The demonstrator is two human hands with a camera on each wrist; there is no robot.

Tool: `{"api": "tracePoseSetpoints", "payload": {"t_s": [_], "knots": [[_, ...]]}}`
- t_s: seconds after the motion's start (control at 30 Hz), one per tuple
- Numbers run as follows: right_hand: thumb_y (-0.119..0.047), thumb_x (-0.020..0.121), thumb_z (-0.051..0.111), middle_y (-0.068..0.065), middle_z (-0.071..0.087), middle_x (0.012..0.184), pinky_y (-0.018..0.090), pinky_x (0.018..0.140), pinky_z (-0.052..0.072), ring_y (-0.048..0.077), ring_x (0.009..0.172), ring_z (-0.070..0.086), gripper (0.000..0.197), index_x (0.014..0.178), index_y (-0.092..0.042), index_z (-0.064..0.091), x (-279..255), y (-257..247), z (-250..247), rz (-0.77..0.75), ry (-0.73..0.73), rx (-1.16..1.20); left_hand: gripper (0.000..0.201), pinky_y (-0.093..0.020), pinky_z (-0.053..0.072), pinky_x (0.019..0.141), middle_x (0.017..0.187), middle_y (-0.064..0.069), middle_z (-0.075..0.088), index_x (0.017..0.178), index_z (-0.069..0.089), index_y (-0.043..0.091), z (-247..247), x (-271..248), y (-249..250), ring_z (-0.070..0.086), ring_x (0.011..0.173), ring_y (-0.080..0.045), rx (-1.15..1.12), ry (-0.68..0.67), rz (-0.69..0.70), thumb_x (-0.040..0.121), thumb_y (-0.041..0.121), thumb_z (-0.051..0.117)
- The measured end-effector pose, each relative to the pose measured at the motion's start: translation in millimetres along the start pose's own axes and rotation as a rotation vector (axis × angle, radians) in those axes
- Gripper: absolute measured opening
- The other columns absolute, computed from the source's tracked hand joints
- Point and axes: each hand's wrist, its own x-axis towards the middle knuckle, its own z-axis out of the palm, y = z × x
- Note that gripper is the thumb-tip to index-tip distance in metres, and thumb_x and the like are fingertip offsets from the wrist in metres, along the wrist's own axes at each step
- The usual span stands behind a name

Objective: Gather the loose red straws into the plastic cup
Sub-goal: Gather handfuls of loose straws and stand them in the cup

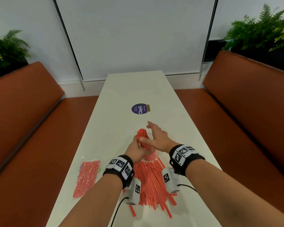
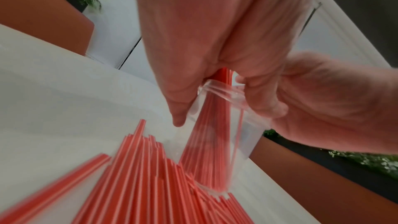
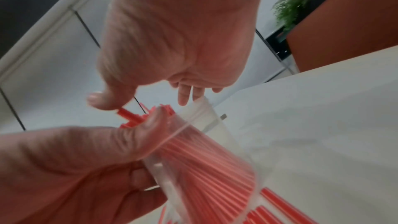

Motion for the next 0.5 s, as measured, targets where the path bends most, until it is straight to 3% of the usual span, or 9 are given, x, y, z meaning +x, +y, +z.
{"api": "tracePoseSetpoints", "payload": {"t_s": [0.07, 0.13, 0.2, 0.33, 0.5], "knots": [[-0.068, 0.072, 0.05, 0.007, 0.033, 0.153, 0.048, 0.113, 0.019, 0.025, 0.139, 0.031, 0.1, 0.149, -0.014, 0.016, -3.9, 4.9, 1.5, -0.032, -0.086, -0.107, 0.066, -0.039, 0.047, 0.1, 0.12, -0.001, 0.058, 0.132, 0.038, 0.016, 0.1, -1.7, 2.5, 0.057, 0.106, -0.018, 0.001, -0.012, 0.011, 0.075, 0.019, 0.072], [-0.066, 0.079, 0.046, 0.01, 0.032, 0.153, 0.049, 0.113, 0.02, 0.028, 0.14, 0.03, 0.093, 0.15, -0.014, 0.014, -2.5, 7.4, 7.0, -0.063, -0.117, -0.23, 0.057, -0.039, 0.045, 0.104, 0.117, 0.002, 0.057, 0.122, 0.039, 0.02, -0.2, -3.9, 5.0, 0.056, 0.11, -0.017, 0.022, -0.02, 0.025, 0.075, 0.017, 0.07], [-0.054, 0.09, 0.044, 0.01, 0.035, 0.151, 0.05, 0.111, 0.022, 0.029, 0.137, 0.033, 0.078, 0.15, -0.014, 0.014, 1.7, 4.9, 10.7, -0.068, -0.093, -0.316, 0.068, -0.041, 0.045, 0.103, 0.117, -0.001, 0.058, 0.123, 0.038, 0.022, -1.7, -3.6, 4.7, 0.057, 0.111, -0.02, 0.023, -0.022, 0.018, 0.064, 0.023, 0.073], [-0.047, 0.094, 0.039, 0.01, 0.044, 0.14, 0.048, 0.104, 0.028, 0.028, 0.127, 0.04, 0.06, 0.142, -0.013, 0.028, 10.8, -8.9, 13.2, -0.034, -0.068, -0.474, 0.092, -0.045, 0.05, 0.097, 0.115, -0.005, 0.063, 0.129, 0.041, 0.017, -5.7, 0.7, -0.1, 0.061, 0.107, -0.025, 0.058, -0.009, -0.026, 0.045, 0.039, 0.074], [-0.042, 0.096, 0.039, 0.012, 0.044, 0.137, 0.048, 0.103, 0.031, 0.029, 0.126, 0.041, 0.052, 0.137, -0.011, 0.033, 18.6, -17.0, 16.7, 0.079, -0.016, -0.469, 0.083, -0.038, 0.05, 0.096, 0.123, -0.005, 0.059, 0.133, 0.04, 0.015, -9.8, 3.5, 0.3, 0.058, 0.109, -0.022, 0.129, 0.011, -0.065, 0.062, 0.032, 0.078]]}}
